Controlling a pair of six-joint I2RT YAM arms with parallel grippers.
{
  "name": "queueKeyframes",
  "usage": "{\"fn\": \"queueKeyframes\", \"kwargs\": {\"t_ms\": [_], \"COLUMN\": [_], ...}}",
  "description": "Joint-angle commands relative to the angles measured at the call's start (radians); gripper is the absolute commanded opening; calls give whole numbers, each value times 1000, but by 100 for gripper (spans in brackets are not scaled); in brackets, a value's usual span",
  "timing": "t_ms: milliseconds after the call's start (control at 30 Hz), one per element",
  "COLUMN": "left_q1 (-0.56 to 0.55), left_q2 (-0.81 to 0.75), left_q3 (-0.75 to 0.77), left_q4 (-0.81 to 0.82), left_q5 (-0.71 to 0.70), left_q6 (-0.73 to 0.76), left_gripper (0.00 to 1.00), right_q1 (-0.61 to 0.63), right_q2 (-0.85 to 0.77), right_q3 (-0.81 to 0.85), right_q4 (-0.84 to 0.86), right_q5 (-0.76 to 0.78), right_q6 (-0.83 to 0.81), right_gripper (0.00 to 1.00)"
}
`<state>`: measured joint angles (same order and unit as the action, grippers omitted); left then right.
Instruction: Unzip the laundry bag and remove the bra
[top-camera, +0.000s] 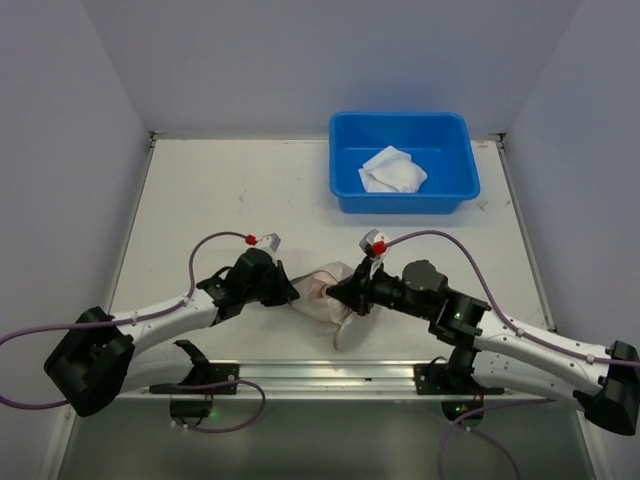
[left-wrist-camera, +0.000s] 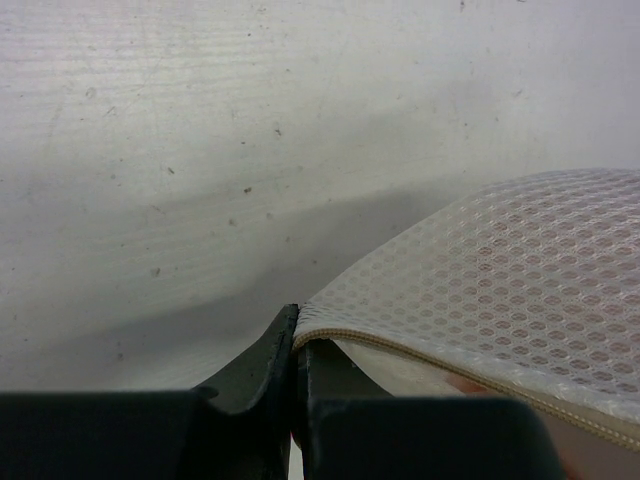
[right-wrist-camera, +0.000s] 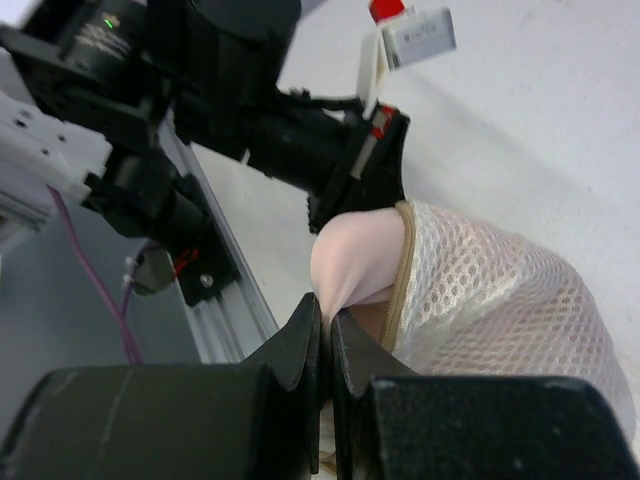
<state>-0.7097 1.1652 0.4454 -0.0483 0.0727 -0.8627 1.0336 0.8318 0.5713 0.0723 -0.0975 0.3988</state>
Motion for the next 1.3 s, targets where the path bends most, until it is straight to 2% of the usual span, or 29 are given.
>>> {"fn": "queueKeyframes", "kwargs": {"t_ms": [0, 267, 467, 633, 733, 833, 1000, 1167, 1267], "left_q1": [0, -22, -118, -212, -235, -235, -235, -234, -234], "left_q2": [7, 8, -27, 54, 102, 79, -71, -151, -124], "left_q3": [-5, -22, 4, 13, 12, 10, 85, 150, 173], "left_q4": [11, 93, 130, 175, 183, 150, -82, -139, -128], "left_q5": [-7, 45, 13, -30, -31, -63, -247, -317, -283], "left_q6": [-7, -35, -90, -122, -130, -122, -76, -42, -33], "left_gripper": [5, 4, 3, 0, 0, 0, 0, 0, 0], "right_q1": [-15, -40, -50, -79, -115, -135, -136, -136, -135], "right_q2": [-54, -34, 29, 20, -34, -100, -154, -171, -145], "right_q3": [15, 12, 10, 45, 52, 56, -7, -160, -189], "right_q4": [256, 440, 515, 523, 505, 381, 98, 87, 177], "right_q5": [-36, -146, -145, -104, -65, 33, 96, 36, -33], "right_q6": [57, 127, 155, 137, 89, -6, -80, 17, 64], "right_gripper": [0, 0, 0, 0, 0, 0, 0, 0, 0]}}
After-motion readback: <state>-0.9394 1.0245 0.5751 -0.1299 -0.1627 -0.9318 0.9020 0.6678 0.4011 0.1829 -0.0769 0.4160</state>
